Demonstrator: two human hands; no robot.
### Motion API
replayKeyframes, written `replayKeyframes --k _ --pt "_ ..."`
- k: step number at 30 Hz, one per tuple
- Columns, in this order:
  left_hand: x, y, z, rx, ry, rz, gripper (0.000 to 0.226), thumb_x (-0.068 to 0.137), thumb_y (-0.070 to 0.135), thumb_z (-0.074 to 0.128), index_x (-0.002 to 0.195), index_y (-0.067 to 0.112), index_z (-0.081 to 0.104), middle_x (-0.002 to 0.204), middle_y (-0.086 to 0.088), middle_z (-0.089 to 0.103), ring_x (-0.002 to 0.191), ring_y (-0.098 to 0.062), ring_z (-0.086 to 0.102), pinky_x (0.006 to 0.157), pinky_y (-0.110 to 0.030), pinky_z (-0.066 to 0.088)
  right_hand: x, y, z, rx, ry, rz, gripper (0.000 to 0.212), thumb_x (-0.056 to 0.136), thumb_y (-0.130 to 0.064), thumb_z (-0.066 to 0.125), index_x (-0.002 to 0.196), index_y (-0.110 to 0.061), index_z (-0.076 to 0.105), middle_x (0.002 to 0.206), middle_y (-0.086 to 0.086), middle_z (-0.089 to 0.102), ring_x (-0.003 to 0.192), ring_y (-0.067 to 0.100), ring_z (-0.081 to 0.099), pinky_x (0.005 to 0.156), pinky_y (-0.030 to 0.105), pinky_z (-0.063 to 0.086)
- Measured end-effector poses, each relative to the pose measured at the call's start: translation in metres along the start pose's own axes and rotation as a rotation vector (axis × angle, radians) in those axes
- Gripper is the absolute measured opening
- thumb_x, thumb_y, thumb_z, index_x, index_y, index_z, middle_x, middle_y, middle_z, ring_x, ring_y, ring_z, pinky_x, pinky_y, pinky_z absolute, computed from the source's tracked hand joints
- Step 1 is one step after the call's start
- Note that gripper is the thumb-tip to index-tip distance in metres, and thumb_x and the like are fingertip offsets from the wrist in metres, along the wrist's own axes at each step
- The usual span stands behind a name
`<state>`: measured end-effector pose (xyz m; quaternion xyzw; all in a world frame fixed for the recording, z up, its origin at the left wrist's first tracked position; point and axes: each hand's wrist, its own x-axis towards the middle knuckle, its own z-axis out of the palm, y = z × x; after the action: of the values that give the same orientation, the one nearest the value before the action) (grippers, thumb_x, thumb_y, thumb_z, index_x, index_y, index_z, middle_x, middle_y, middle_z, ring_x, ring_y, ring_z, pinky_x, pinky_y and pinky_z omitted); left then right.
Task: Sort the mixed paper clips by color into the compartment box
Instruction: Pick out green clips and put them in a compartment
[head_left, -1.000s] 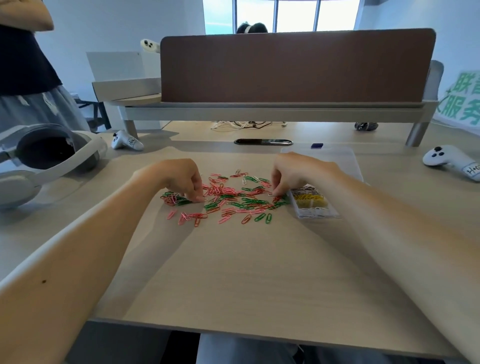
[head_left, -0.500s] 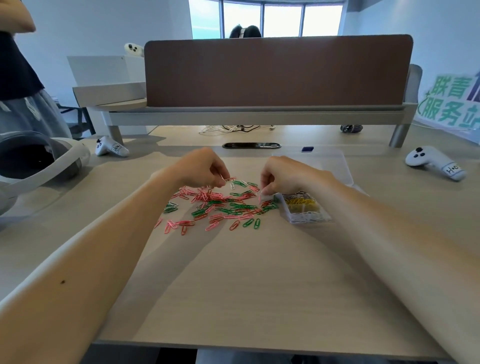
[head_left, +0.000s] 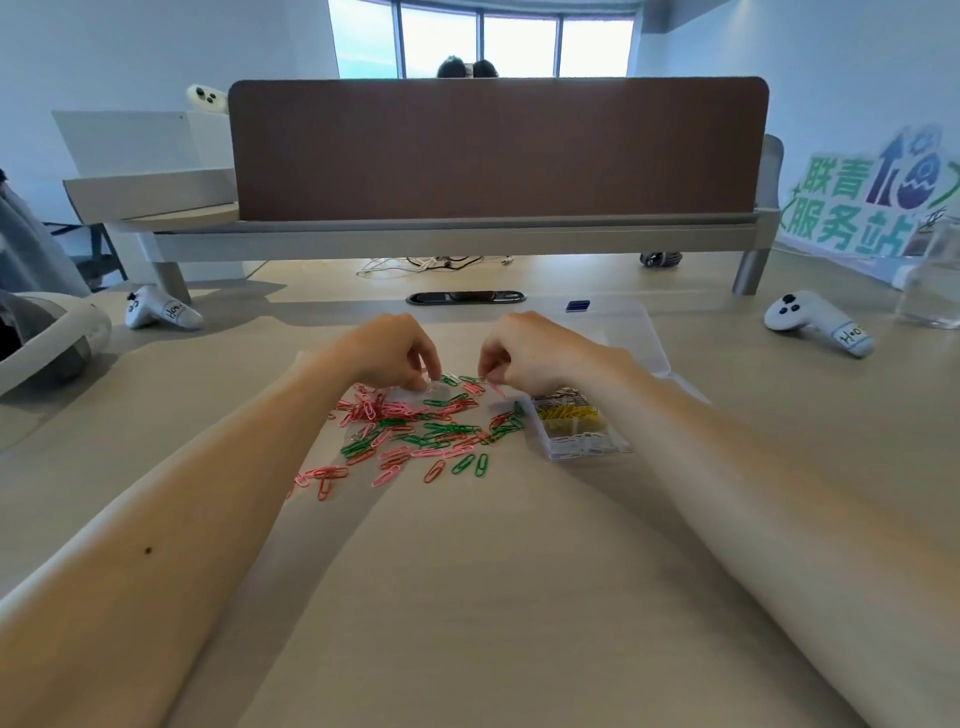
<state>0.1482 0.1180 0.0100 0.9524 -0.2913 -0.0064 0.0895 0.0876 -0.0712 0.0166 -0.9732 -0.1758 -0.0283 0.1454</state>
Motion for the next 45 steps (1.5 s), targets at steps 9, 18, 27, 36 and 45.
replayKeyframes --k 9,18,27,36,45 --pt "0.009 -0.007 0.002 0.038 -0.073 0.014 0.004 0.083 0.020 0.072 0.085 0.022 0.069 0.085 0.008 0.066 0.075 -0.006 0.059 0.078 -0.027 0.045 0.008 -0.006 0.004 0.032 -0.022 -0.040 0.016 0.087 -0.014 0.070 0.103 -0.014 0.073 0.090 -0.006 0.066 0.087 0.011 0.064 0.078 0.026 0.051" --pt "0.008 -0.005 -0.001 -0.016 -0.061 0.063 0.005 0.081 0.021 0.074 0.083 0.024 0.070 0.083 0.008 0.069 0.077 -0.008 0.063 0.073 -0.022 0.046 0.006 -0.005 0.004 0.239 0.054 0.018 0.017 0.087 -0.006 0.068 0.103 -0.011 0.073 0.076 -0.006 0.068 0.068 0.007 0.066 0.057 0.016 0.046" --pt "0.008 -0.009 -0.004 -0.054 -0.111 0.037 0.013 0.079 0.015 0.076 0.091 0.020 0.073 0.081 0.008 0.070 0.076 -0.008 0.064 0.073 -0.022 0.046 0.002 -0.008 0.004 0.149 -0.045 0.056 0.011 0.084 -0.015 0.073 0.095 -0.015 0.074 0.085 -0.002 0.072 0.075 0.010 0.067 0.072 0.026 0.055" --pt "0.008 -0.010 -0.002 0.019 -0.151 0.029 0.002 0.084 0.019 0.071 0.082 0.019 0.070 0.083 0.006 0.068 0.076 -0.012 0.063 0.068 -0.023 0.045 -0.003 -0.016 0.008 -0.022 -0.108 0.044 0.007 0.082 -0.020 0.076 0.088 -0.018 0.076 0.085 -0.006 0.068 0.083 0.009 0.061 0.065 0.022 0.047" --pt "0.007 -0.011 -0.002 0.068 -0.136 0.044 0.007 0.087 0.020 0.068 0.080 0.019 0.065 0.079 0.006 0.066 0.073 -0.010 0.060 0.074 -0.026 0.047 -0.004 -0.015 0.012 -0.002 -0.070 0.042 0.008 0.087 -0.017 0.069 0.090 -0.010 0.072 0.083 -0.003 0.065 0.077 0.012 0.058 0.060 0.021 0.045"
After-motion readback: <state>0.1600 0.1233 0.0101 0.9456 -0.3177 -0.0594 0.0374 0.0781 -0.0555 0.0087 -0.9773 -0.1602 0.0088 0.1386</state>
